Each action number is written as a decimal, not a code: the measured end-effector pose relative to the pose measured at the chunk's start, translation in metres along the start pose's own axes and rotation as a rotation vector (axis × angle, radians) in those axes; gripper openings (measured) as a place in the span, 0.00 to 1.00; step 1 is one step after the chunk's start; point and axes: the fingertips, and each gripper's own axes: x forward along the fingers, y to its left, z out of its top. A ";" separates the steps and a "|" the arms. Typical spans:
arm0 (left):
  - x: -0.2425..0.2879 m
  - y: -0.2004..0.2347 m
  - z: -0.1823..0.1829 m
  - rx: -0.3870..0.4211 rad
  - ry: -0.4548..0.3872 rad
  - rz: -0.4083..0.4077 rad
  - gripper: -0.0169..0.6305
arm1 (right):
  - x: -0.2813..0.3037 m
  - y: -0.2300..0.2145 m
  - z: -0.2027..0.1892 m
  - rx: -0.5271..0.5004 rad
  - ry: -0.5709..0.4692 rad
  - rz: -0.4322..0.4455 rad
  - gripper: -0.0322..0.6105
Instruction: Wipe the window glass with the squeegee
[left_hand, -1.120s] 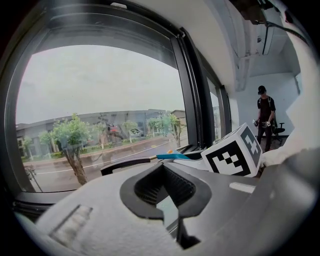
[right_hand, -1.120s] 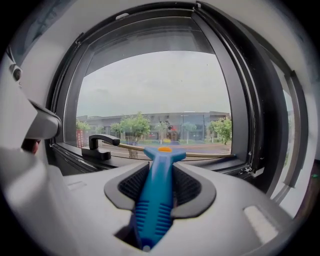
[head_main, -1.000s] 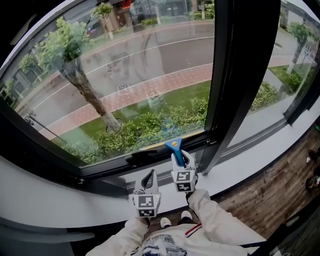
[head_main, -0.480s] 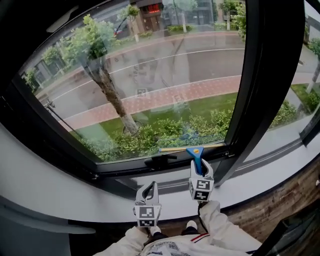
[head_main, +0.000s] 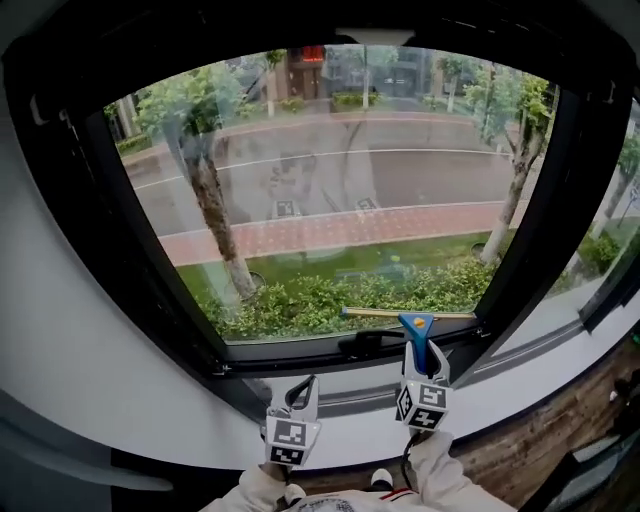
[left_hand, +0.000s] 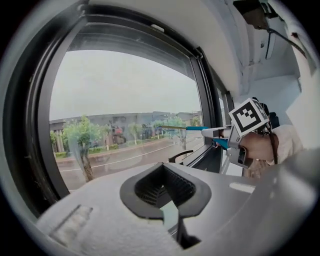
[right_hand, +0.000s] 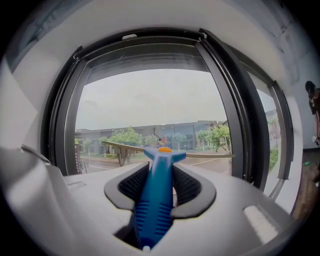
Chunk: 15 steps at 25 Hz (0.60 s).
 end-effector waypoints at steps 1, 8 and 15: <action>-0.015 0.018 0.007 0.003 -0.009 -0.003 0.03 | -0.006 0.021 0.011 -0.001 -0.014 0.001 0.28; -0.091 0.123 0.108 0.034 -0.156 0.015 0.03 | -0.020 0.165 0.134 -0.028 -0.177 0.068 0.28; -0.116 0.170 0.279 0.083 -0.382 0.087 0.03 | -0.017 0.214 0.349 -0.132 -0.503 0.051 0.28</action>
